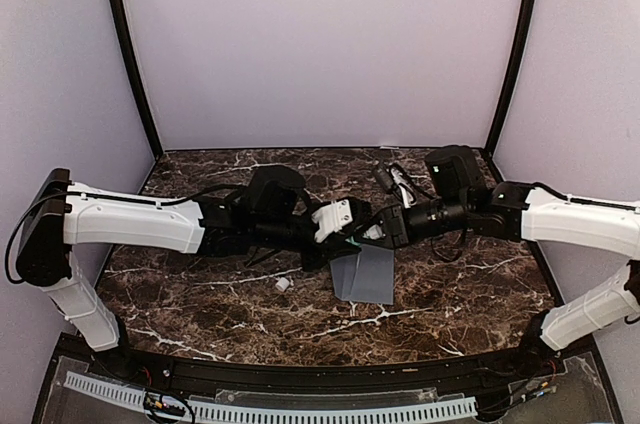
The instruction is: Place the letter into the envelope and seal it
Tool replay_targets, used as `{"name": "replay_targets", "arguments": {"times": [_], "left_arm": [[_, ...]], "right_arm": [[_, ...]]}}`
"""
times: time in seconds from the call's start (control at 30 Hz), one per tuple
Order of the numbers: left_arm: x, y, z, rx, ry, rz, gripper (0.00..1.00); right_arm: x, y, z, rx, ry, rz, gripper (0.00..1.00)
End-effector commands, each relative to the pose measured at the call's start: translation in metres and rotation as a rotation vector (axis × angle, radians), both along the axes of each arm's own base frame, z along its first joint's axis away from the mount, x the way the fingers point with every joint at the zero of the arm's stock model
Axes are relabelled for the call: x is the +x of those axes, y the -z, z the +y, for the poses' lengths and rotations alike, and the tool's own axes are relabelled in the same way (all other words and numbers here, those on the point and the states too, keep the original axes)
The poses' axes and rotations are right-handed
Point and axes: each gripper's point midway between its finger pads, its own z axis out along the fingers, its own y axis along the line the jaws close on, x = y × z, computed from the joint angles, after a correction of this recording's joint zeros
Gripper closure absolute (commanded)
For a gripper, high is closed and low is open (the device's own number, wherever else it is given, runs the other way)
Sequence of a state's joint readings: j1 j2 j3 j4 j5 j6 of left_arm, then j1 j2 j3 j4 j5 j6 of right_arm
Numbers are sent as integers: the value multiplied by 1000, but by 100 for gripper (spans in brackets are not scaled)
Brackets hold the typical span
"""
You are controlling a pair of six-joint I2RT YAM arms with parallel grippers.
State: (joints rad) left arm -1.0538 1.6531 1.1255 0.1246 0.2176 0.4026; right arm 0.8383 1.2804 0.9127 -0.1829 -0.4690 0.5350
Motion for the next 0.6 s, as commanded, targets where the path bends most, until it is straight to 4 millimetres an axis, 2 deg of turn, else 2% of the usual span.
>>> {"name": "replay_targets", "arguments": {"times": [0.0, 0.27, 0.57], "left_arm": [[1, -14, -6, -19, 10, -36, 100], [1, -13, -8, -14, 12, -44, 100], [2, -12, -8, -8, 10, -57, 100]], "right_arm": [[5, -10, 6, 12, 4, -29, 69], [5, -7, 7, 0, 1, -19, 66], [7, 1, 5, -34, 21, -5, 67]]}}
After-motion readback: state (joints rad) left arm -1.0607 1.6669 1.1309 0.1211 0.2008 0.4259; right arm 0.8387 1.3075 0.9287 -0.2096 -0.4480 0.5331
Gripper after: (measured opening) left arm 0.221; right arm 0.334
